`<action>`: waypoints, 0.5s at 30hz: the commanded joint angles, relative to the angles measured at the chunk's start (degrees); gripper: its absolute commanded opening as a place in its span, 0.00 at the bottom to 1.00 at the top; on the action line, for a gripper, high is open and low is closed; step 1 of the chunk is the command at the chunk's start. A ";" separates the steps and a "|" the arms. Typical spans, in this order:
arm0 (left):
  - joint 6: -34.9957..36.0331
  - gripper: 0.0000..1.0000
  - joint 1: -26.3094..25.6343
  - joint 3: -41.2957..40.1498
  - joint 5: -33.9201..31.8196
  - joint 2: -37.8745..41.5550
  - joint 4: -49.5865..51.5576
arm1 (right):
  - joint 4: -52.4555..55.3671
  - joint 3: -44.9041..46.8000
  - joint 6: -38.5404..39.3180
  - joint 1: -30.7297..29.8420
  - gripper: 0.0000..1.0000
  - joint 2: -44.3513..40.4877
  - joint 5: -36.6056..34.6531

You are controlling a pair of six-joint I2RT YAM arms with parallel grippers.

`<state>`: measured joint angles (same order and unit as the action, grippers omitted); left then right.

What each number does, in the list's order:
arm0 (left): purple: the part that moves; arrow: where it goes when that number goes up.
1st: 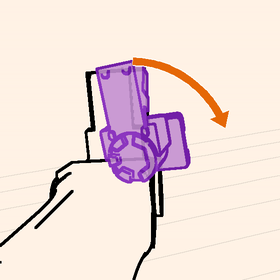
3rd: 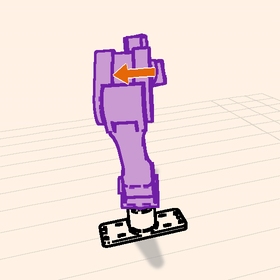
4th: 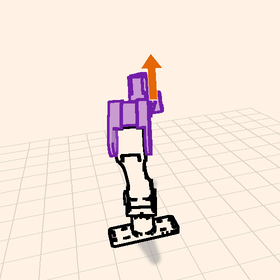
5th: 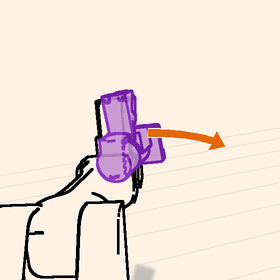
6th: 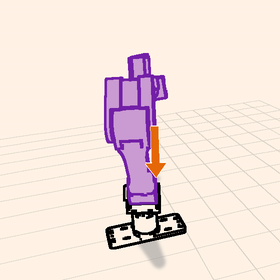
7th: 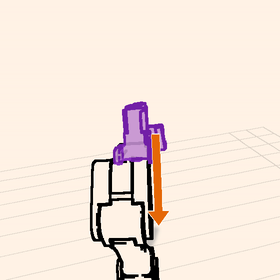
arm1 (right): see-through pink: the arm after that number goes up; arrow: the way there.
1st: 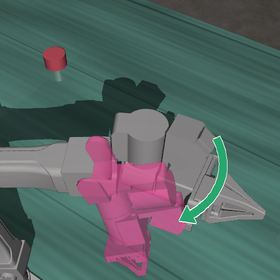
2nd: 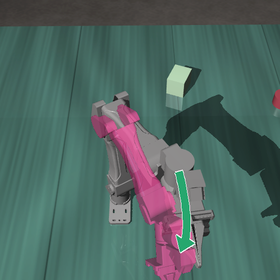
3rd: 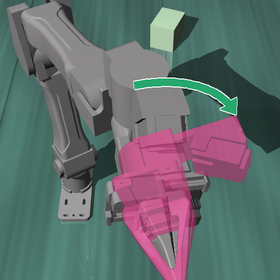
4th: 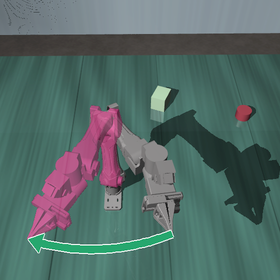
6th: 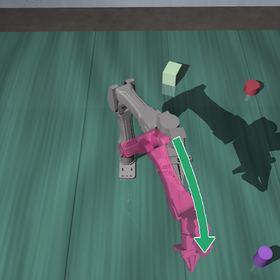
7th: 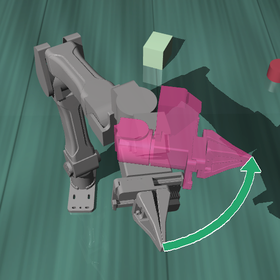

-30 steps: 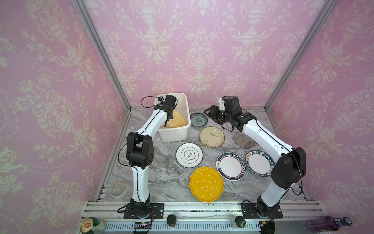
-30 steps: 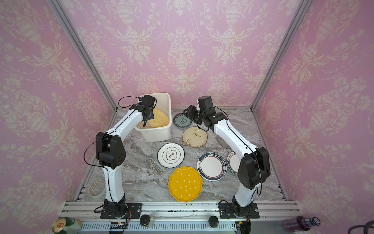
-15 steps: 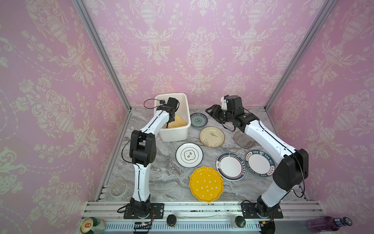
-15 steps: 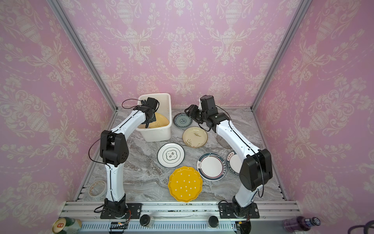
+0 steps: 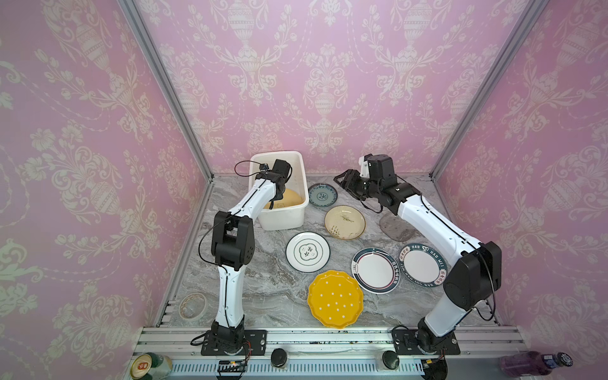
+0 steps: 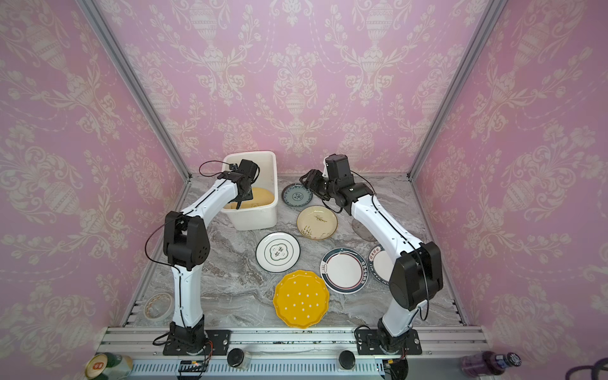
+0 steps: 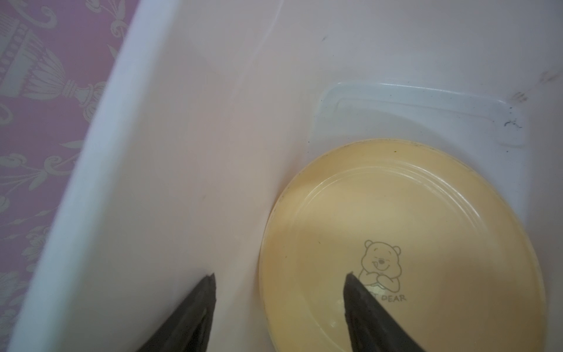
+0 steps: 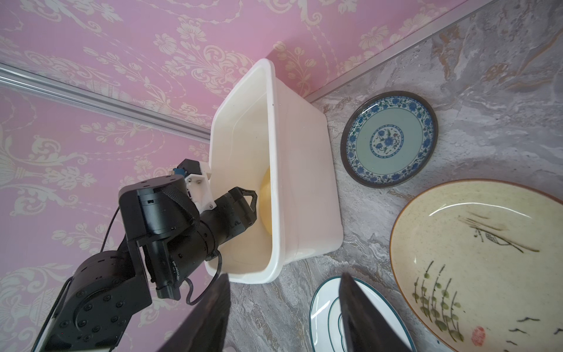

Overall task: Place the plates into the plastic bin on the countertop
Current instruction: Place the plate in the plastic bin.

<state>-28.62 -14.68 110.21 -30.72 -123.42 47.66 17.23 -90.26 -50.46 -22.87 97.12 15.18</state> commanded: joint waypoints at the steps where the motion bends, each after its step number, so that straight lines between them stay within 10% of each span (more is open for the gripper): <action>1: 1.93 0.77 -0.23 1.36 -3.32 4.05 1.53 | 0.80 0.26 2.41 0.37 0.59 -2.05 0.91; 15: 4.79 0.86 -0.27 -8.52 4.43 21.60 -4.20 | 14.37 1.41 9.39 -0.37 0.67 -8.42 2.64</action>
<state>-24.80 -14.85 103.94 -29.28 -105.36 43.70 26.65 -89.17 -44.27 -22.90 91.00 17.37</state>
